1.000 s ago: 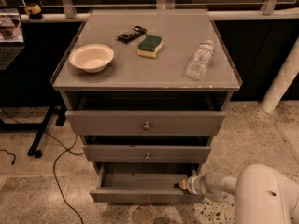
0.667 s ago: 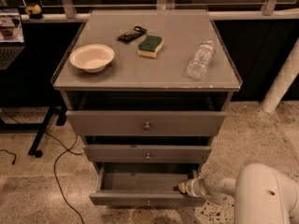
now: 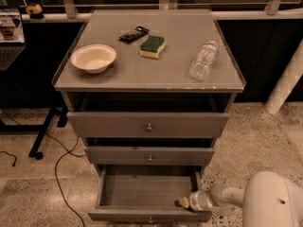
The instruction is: Open bottom drawer
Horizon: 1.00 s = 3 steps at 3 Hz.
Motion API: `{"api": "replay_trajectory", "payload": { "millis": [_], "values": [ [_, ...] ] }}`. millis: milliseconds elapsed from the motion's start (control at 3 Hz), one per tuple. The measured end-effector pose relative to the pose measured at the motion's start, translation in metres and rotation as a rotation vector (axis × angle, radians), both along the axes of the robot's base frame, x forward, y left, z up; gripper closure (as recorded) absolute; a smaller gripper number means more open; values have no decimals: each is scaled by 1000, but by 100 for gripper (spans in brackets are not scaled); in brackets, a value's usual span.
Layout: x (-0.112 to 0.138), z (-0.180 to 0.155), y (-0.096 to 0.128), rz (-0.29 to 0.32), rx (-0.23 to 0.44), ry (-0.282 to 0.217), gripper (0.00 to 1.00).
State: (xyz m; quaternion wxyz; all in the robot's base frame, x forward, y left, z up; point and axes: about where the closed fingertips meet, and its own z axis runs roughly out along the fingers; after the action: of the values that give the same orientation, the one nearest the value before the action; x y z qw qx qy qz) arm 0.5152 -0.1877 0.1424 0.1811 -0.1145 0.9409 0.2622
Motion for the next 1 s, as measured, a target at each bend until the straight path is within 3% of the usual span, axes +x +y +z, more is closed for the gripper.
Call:
{"api": "replay_trajectory", "payload": {
  "millis": [667, 1000],
  "values": [
    [-44, -1, -7, 111, 82, 64, 100],
    [-44, -1, -7, 111, 82, 64, 100]
  ]
}}
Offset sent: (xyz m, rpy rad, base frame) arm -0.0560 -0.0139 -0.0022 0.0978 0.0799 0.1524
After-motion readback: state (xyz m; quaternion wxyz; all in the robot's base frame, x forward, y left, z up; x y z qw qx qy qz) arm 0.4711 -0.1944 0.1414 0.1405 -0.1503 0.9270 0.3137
